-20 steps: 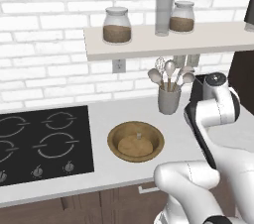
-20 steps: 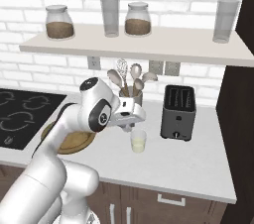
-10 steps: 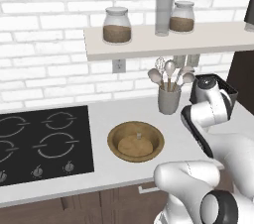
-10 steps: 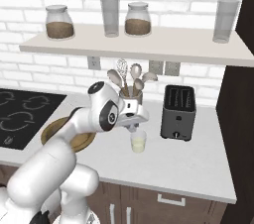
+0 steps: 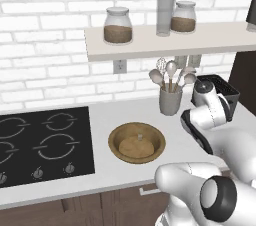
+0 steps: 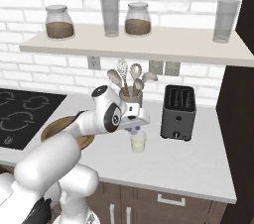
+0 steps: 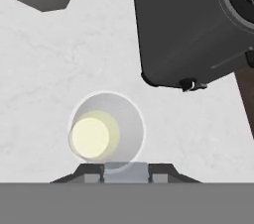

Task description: Grab a lemon wedge from the fridge and one ice cube from the ice bowl, and put them in the glass of lemonade.

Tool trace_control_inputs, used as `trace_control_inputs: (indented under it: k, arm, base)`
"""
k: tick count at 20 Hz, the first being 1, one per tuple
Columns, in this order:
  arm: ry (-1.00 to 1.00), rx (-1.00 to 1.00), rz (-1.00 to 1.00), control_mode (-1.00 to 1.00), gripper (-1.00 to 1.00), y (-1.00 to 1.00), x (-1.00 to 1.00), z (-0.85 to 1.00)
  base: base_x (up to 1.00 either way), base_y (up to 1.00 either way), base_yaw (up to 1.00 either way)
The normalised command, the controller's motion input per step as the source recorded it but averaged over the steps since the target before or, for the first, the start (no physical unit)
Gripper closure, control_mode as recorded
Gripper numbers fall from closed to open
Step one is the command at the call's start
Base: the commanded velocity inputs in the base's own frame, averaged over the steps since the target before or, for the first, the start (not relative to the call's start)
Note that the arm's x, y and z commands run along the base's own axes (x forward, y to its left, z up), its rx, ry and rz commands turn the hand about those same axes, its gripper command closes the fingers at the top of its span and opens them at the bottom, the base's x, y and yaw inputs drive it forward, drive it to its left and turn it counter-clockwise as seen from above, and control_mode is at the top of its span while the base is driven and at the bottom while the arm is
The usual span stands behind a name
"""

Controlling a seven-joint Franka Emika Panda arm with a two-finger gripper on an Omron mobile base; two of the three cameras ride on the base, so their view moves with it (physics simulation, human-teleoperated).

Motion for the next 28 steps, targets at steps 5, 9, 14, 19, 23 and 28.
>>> trace_control_inputs:
  k: [5, 9, 14, 19, 23, 28]
  arm:
    - [0.01, -0.01, 0.00, -1.00, 1.00, -0.15, 0.12, -0.21]
    - [0.04, 0.00, 0.00, -1.00, 1.00, -0.04, 0.08, -0.22]
    - [0.03, -0.02, 0.00, -1.00, 1.00, 0.00, 0.21, -0.19]
    - [0.03, -0.01, 0.00, -1.00, 1.00, 0.00, 0.20, -0.20]
    - [0.03, -0.01, 0.00, -1.00, 1.00, 0.00, 0.16, -0.20]
    - [0.03, -0.01, 0.00, -1.00, 1.00, 0.00, 0.14, -0.16]
  base:
    - [0.00, 0.00, 0.00]
    - [0.00, 0.00, 0.00]
    - [0.00, 0.00, 0.00]
    - [0.00, 0.00, 0.00]
    - [0.00, 0.00, 0.00]
    - [0.00, 0.00, 0.00]
